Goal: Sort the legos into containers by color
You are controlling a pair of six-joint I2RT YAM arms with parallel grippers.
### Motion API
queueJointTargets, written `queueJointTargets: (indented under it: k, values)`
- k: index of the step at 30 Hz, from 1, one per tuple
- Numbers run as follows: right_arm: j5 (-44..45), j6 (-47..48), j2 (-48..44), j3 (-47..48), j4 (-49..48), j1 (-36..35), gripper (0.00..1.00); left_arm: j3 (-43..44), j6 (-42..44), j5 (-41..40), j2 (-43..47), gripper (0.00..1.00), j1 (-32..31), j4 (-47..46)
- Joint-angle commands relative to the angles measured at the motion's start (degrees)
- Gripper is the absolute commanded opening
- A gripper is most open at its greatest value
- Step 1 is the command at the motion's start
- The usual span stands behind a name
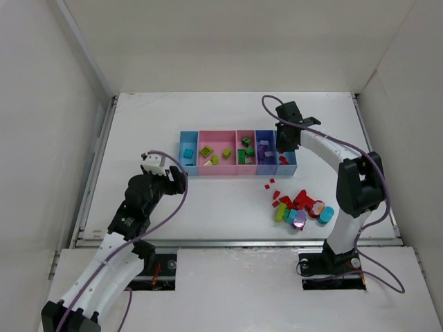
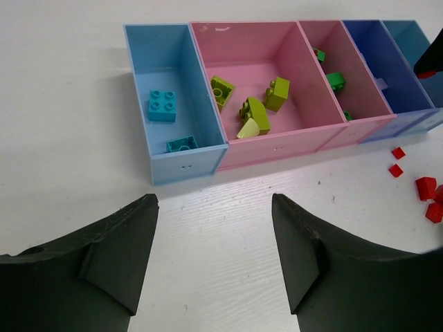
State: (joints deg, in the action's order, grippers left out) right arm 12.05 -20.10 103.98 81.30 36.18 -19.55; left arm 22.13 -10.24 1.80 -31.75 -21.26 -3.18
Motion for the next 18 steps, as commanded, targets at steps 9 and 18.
queueJointTargets:
  k: [9,18]
  values:
    - [2.3,1.5,-2.2,2.1,-0.5,0.4,0.47,-0.7,-0.7,1.1,-0.2,0.65,0.2,-3.6]
    - [3.2,5.2,-8.7,1.6,2.3,-3.0,0.75,-0.7,-0.7,1.1,-0.2,0.65,0.2,-3.6]
